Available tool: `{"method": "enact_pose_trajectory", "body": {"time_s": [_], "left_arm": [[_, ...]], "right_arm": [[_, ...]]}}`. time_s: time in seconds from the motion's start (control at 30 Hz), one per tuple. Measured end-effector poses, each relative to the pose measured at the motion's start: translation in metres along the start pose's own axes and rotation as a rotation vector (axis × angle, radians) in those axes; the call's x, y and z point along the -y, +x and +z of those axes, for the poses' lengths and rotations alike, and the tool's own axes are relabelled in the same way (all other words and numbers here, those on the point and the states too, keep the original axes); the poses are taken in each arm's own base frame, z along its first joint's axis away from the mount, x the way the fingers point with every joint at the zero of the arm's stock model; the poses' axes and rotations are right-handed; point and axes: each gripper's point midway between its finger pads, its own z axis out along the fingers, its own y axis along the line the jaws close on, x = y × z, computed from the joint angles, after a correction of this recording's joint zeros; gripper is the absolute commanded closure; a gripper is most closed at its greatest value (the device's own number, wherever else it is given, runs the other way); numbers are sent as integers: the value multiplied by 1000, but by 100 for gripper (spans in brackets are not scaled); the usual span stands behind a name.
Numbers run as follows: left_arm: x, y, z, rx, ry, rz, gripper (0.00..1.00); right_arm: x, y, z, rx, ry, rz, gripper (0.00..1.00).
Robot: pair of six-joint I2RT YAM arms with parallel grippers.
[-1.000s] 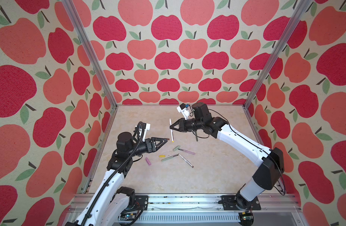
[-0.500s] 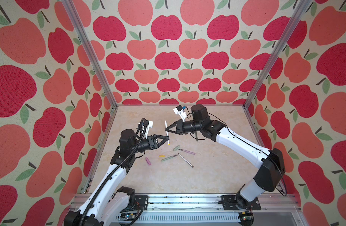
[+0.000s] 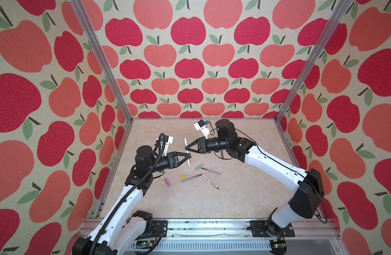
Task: Insert the pens into the pen caps
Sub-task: 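Close the left gripper on the white marker while the right gripper releases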
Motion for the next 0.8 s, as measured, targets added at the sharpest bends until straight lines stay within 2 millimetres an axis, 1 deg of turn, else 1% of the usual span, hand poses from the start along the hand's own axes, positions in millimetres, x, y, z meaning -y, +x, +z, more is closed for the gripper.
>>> {"method": "enact_pose_trajectory", "body": {"time_s": [0.17,0.33,0.47,0.57,0.63,0.73,0.8], "left_arm": [[3,1,1,-4,9,7,70],[2,0,3,-6,11,8,74],[3,-1,4,-3,18,17,81],[5,-2,4,-4,22,19,91],[6,-2,4,-4,23,19,95],[5,-1,4,-4,21,19,100],[5,-1,4,-4,20,21,100]], "right_arm": [[1,3,-2,-3,3,3,90],[2,4,-2,-3,5,1,90],[3,3,-2,1,10,-6,90],[3,3,-2,2,11,-10,90],[3,3,-2,2,10,-11,90],[3,3,-2,3,11,-14,89],[3,3,-2,3,11,-14,84]]}}
